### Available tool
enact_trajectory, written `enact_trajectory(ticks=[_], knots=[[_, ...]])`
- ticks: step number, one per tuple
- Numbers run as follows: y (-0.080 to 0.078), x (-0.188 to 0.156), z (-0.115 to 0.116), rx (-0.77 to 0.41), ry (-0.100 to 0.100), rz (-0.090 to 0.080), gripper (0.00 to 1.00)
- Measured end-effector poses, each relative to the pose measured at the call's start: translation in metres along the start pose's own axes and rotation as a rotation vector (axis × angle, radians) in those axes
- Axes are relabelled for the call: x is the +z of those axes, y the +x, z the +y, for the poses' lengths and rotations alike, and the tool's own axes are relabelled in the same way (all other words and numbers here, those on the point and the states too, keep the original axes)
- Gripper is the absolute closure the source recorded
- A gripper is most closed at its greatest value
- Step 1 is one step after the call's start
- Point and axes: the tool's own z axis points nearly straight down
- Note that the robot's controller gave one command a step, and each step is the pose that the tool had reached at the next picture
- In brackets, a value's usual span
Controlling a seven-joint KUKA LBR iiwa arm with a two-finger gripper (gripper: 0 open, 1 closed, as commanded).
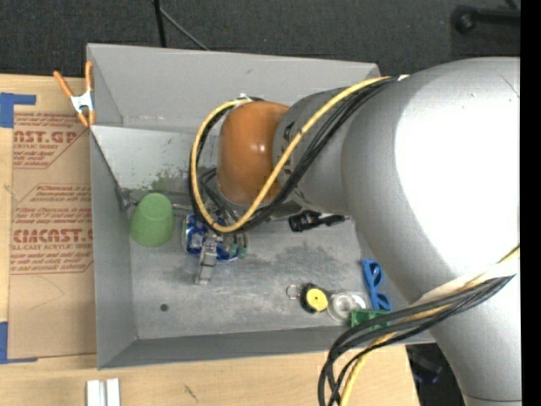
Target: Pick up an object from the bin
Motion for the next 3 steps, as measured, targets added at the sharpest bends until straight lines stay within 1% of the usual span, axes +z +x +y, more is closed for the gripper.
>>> enact_trajectory(ticks=[1, 2, 3], knots=[[0.000, 0.000, 0.001, -0.001, -0.001, -0.001, 0.00], [0.000, 0.000, 0.001, -0.001, -0.001, -0.001, 1.00], [-0.002, -0.114, 0.002, -0.002, -0.003, -0.005, 1.00]])
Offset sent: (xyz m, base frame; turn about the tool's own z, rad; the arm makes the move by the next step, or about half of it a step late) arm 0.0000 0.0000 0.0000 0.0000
